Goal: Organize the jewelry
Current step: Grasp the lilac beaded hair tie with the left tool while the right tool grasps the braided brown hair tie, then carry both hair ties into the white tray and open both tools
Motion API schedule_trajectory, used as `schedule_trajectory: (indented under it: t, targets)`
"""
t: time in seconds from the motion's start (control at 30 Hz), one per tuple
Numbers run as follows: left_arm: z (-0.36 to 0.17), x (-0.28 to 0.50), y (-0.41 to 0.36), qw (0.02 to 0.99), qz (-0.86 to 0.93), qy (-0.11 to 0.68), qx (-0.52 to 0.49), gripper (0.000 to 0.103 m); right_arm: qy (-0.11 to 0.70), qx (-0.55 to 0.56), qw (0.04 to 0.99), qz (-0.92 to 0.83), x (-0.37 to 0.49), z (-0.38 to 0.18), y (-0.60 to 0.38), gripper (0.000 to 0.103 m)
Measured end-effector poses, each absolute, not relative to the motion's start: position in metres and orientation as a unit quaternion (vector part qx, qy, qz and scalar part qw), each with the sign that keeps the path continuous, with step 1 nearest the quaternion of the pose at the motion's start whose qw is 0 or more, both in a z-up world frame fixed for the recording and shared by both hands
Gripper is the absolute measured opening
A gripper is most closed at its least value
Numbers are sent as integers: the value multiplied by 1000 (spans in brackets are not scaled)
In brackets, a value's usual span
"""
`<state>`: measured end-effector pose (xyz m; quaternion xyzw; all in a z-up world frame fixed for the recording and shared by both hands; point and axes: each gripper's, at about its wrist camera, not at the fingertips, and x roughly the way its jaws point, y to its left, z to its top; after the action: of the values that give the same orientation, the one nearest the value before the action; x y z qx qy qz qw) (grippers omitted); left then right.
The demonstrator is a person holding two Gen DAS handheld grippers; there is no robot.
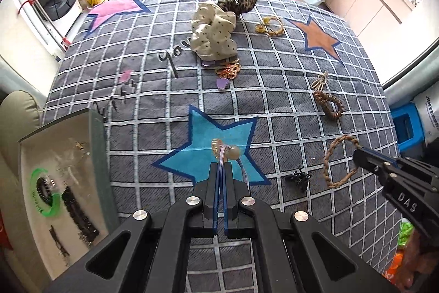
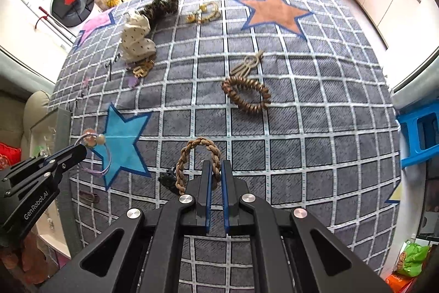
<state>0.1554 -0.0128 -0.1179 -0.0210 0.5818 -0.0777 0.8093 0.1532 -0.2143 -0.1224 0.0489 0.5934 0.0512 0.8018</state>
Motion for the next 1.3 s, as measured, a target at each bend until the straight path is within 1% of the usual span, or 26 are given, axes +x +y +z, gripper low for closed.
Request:
schedule_trajectory:
  t: [0.33, 0.6, 0.9, 1.1, 1.3]
  targets:
    - [-86, 135, 25, 822, -55, 564, -47, 4, 570, 23, 819, 67, 147, -72, -193, 7]
    - [-67, 107, 80, 830, -19, 553, -71, 4, 559, -3, 822, 112, 139, -46, -143, 7]
    - [-66, 65, 149, 826, 41, 554, -99, 4, 560, -36, 809, 177, 124, -38, -69, 7]
    - [-80, 39, 192, 812, 83, 565, -119, 4, 565, -56, 793, 222, 113, -42, -19, 7]
    - [-95, 24, 214, 803, 102, 571, -136, 4, 574, -75, 774, 256, 105, -52, 21, 7]
